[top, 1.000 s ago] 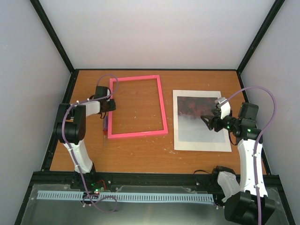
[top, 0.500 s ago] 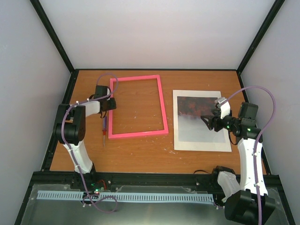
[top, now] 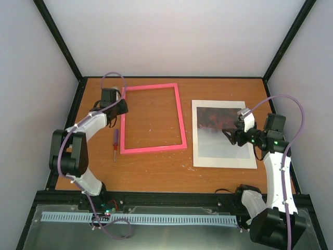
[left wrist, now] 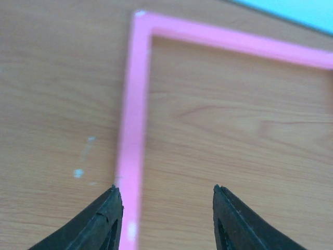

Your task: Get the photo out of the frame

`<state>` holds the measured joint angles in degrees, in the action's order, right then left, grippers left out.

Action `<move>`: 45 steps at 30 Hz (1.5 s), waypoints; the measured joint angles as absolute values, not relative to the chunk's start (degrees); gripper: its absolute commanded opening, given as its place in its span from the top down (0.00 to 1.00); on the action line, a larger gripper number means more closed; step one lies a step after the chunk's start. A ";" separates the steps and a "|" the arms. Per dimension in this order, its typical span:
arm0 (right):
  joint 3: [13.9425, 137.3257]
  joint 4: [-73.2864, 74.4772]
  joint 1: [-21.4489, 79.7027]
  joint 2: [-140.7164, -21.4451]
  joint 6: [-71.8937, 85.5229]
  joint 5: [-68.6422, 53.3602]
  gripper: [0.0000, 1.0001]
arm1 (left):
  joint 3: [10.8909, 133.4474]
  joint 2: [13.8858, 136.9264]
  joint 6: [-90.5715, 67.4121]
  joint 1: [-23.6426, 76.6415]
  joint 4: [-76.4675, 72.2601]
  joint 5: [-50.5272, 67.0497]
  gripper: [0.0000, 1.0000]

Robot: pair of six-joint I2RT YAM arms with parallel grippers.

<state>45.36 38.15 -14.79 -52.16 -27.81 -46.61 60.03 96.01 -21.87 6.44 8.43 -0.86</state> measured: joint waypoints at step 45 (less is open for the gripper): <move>37.50 42.17 -16.12 -74.17 -46.17 -21.10 0.33 | 54.02 103.00 -41.06 57.54 1.67 19.94 0.43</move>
